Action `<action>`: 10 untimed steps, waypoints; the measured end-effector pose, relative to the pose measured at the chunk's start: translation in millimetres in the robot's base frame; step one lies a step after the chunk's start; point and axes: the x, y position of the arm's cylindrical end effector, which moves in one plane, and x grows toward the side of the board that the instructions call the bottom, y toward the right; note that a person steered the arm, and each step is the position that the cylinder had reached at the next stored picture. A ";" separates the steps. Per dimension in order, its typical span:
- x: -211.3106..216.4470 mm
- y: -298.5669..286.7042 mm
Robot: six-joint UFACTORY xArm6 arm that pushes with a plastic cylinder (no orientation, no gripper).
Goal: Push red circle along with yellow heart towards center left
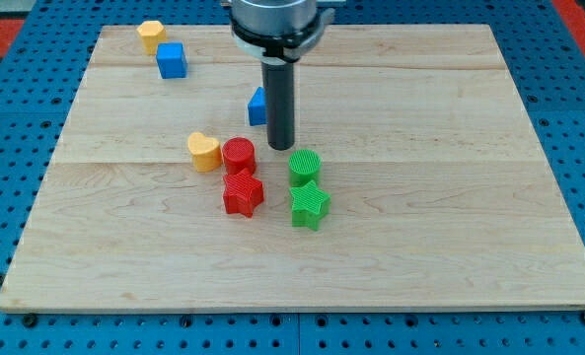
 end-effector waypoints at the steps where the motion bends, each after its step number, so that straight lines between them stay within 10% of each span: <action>1: -25.9 -26.4; 10: -143.1 -112.0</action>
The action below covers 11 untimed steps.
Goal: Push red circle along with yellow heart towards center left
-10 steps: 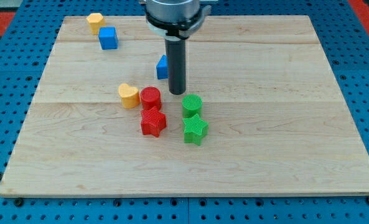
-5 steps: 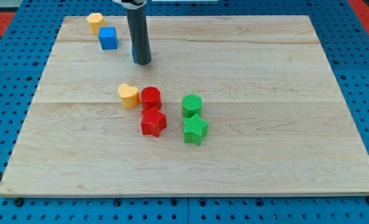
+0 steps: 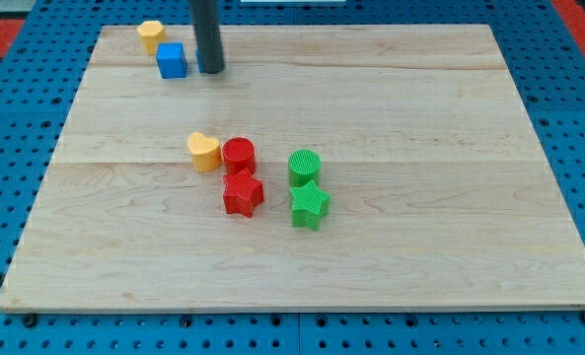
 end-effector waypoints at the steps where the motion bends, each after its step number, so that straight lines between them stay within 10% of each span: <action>1: 3.6 41.5; 4: 188.6 251.1; 6: 229.8 157.1; 11: 165.9 13.1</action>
